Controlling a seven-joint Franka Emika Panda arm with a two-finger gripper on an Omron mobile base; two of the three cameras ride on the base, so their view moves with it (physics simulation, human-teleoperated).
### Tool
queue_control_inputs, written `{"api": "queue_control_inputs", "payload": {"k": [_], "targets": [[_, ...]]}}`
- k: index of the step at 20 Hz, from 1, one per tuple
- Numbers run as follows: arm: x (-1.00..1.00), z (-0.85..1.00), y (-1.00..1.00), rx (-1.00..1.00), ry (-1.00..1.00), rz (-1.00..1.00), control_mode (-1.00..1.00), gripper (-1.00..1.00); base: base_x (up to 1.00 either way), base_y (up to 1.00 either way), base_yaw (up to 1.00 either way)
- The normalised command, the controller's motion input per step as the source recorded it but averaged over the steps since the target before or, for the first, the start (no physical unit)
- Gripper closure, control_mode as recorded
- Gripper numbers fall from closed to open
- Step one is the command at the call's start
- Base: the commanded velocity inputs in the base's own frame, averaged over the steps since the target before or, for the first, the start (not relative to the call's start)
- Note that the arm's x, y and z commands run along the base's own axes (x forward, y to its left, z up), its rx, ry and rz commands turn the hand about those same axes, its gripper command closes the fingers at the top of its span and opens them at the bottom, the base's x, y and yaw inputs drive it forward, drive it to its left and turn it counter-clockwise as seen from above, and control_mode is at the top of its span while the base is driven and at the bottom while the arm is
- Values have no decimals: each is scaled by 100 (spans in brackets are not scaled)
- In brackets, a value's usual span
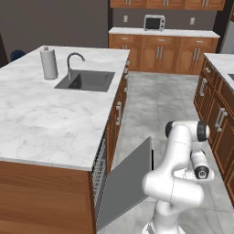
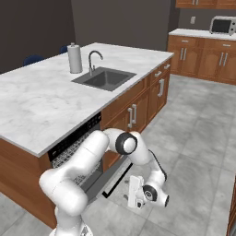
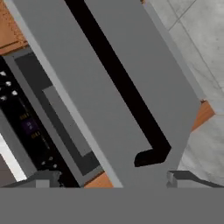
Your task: Open the dishwasher door and pull out the top rack.
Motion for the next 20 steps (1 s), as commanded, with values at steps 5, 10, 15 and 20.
{"api": "queue_control_inputs", "payload": {"k": [5,10,15,20], "targets": [[-49,100,-24,-2,-13,0,-100,-100,0,0,0],[-1,100,25,-15,-10,0,-100,-100,0,0,0],[0,100,51,-22,-4,0,-100,-100,0,0,0],[4,100,66,-19,0,1,-100,-100,0,0,0]]}}
